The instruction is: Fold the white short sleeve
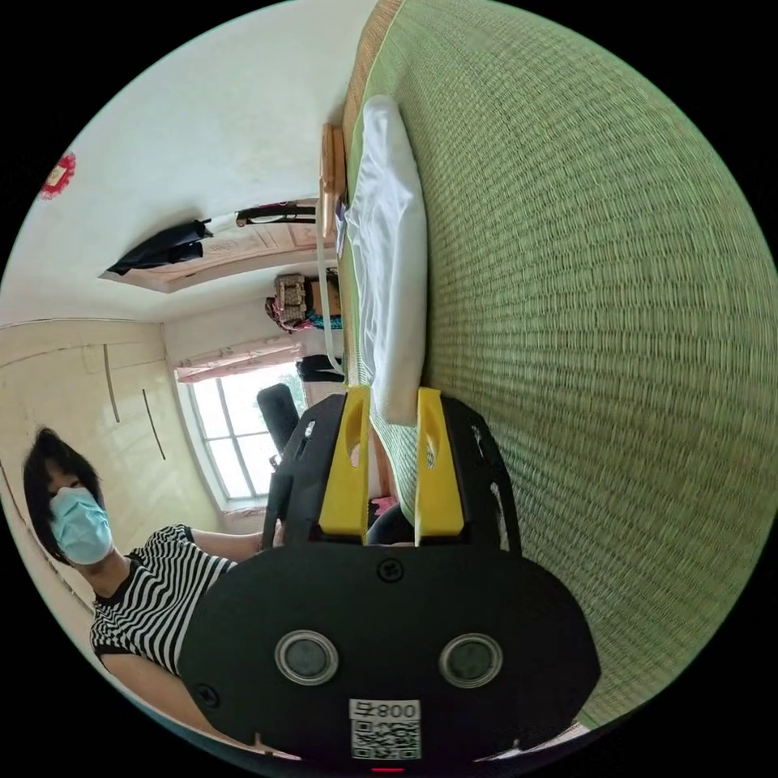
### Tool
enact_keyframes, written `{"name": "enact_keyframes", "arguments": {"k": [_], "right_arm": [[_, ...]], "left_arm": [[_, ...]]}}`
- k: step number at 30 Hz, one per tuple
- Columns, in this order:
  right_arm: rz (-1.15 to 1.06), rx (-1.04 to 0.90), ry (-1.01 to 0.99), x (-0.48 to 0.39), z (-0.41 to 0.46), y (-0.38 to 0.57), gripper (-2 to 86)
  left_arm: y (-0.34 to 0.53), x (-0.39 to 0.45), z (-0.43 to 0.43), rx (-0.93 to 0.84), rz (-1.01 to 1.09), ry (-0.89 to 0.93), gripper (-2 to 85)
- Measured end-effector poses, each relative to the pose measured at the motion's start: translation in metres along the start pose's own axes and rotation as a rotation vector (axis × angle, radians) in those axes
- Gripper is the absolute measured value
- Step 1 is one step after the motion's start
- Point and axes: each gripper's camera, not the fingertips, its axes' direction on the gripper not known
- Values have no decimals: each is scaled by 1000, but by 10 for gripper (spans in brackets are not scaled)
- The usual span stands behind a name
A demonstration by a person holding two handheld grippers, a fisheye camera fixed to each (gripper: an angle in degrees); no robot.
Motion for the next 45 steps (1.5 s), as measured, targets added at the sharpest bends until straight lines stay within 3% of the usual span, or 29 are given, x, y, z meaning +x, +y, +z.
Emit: {"name": "enact_keyframes", "arguments": {"k": [5,14,28,36,45], "right_arm": [[-12,-6,58,-6,-5,1,94],[0,-23,51,-7,-4,2,94],[-24,-46,74,-36,-1,10,30],[-80,-46,49,-82,-12,25,21],[-125,-41,76,-125,-25,50,18]], "left_arm": [[11,-8,-8,-5,-15,-90,6],[18,-44,-12,19,-119,43,2],[61,-71,-84,66,-110,77,32],[119,-135,-140,292,-383,349,86],[156,-166,-152,409,-554,507,97]]}}
